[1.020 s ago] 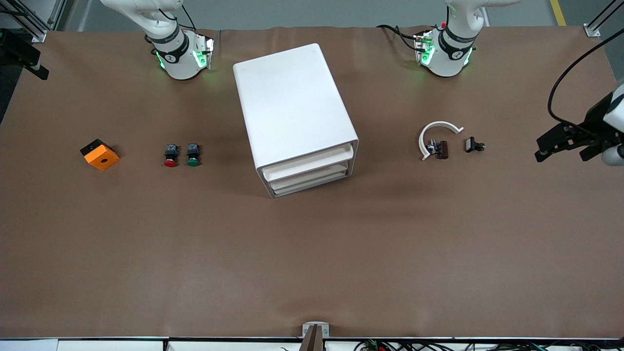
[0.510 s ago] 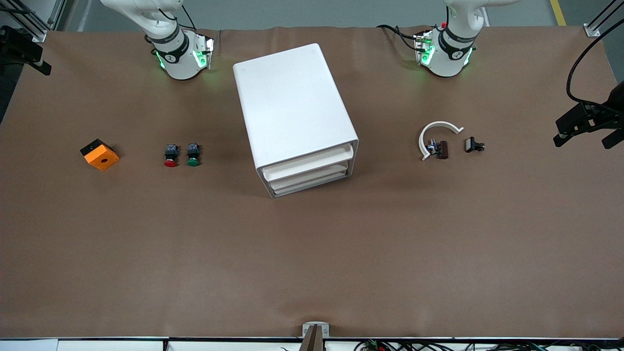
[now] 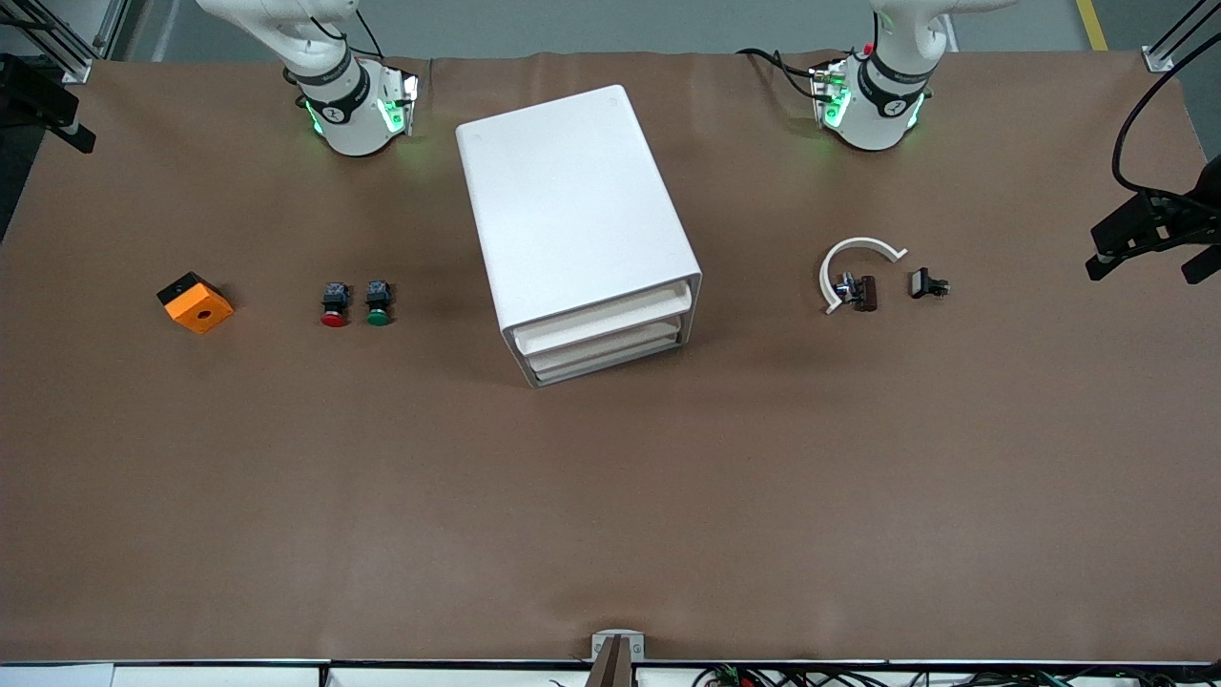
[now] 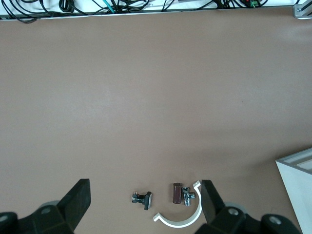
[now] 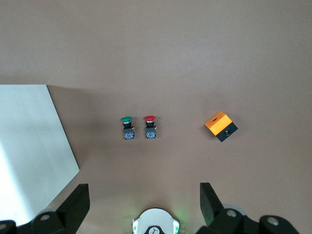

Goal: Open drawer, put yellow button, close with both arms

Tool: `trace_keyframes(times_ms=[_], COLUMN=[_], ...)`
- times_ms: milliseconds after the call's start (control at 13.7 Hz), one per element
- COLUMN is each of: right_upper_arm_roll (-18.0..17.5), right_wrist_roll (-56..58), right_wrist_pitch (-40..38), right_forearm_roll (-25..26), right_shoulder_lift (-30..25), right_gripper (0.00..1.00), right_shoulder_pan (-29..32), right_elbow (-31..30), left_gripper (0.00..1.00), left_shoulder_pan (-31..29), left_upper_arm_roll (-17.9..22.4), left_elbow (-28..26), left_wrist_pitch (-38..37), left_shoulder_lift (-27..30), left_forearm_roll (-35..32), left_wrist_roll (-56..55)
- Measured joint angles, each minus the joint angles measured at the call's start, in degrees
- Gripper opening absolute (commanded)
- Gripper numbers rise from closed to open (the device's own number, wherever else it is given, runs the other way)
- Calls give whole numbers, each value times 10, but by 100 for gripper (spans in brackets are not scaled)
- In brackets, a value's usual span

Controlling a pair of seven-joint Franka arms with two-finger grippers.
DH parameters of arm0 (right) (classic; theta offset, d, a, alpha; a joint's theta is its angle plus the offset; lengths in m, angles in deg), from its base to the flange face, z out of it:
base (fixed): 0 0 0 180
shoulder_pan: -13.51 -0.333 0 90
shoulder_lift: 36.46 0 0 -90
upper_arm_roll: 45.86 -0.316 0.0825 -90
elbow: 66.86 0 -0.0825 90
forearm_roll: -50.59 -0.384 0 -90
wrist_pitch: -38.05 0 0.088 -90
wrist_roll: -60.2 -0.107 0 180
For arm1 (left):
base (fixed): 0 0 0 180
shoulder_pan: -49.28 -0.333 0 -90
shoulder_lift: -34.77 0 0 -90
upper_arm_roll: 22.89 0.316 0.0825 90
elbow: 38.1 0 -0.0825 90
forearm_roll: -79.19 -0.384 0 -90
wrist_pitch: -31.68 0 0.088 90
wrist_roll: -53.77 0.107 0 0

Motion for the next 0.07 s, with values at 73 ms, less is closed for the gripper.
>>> trace_keyframes(times_ms=[73], right_upper_arm_roll=[0], right_wrist_roll=[0], right_wrist_pitch=[1], right_forearm_roll=[0], right_shoulder_lift=[0], right_gripper=[100], right_shoulder_pan=[0], right_elbow=[0], left_gripper=[100], left_shoulder_pan=[0], left_upper_arm_roll=[0], left_elbow=[0], left_wrist_pitch=[0], left_shoulder_lift=[0], left_forearm_roll=[0], left_wrist_roll=[0])
